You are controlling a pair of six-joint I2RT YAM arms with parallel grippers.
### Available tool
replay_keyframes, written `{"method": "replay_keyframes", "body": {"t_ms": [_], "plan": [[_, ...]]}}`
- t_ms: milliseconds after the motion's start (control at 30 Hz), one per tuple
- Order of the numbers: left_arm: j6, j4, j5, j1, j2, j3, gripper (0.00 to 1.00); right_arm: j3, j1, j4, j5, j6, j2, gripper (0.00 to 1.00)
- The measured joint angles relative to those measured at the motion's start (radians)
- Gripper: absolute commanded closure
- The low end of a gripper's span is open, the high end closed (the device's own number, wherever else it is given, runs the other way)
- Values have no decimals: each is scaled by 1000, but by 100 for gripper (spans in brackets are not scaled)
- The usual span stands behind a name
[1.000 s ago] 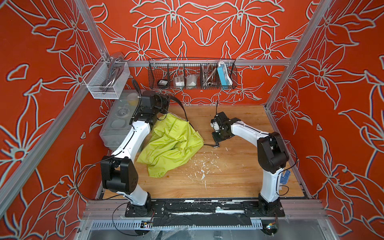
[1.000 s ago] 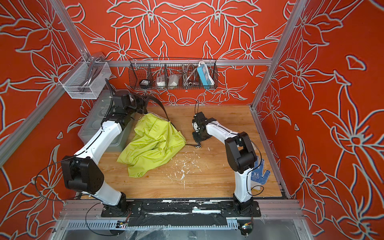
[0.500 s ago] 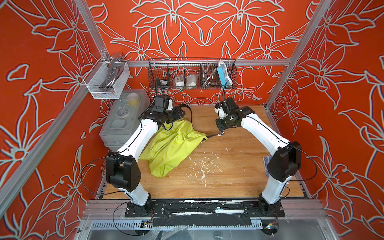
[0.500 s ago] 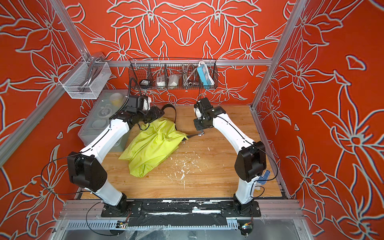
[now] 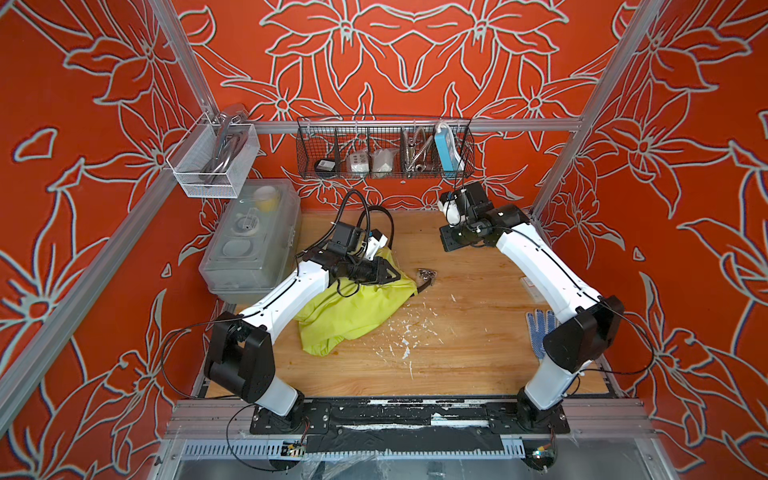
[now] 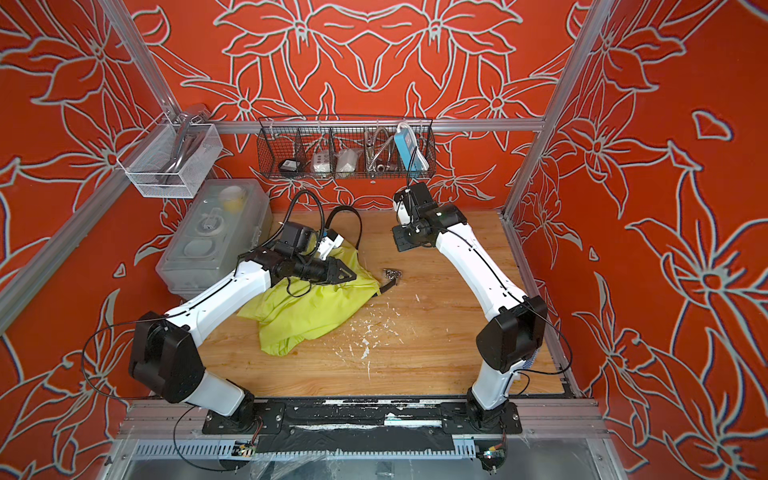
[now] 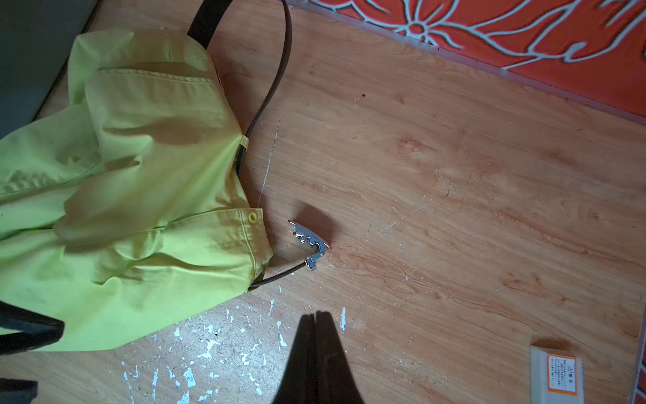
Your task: Remove the belt from the trousers
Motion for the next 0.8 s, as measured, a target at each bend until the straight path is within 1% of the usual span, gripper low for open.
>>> {"method": "replay_keyframes", "body": {"t_ms": [67,100,200,233,333,400,567,667,800], "plan": [[5,-16,-51,-4,-13,-16,70,-81,-1,26,-14,5,-26,66],[8,-21,-77,-8,-18,-22,76,-129,-2,38,-28,10,-38,59],[19,-34,-167,-36,-23,-45,95,-234,-5,73,-79,31,-31,48],[21,-37,-193,-44,-24,-55,100,-257,-5,90,-100,39,-20,46],[11,-45,-272,-64,-18,-93,100,-321,-6,161,-171,61,17,45],[3,-46,-327,-72,5,-116,100,-334,-6,193,-204,71,53,45],[-35,-45,-439,-82,138,-138,100,-307,-4,212,-237,89,124,45],[-52,-40,-477,-90,206,-131,100,-274,-4,207,-242,129,150,46],[-65,-36,-491,-101,251,-106,100,-255,-2,197,-243,189,176,46]]}}
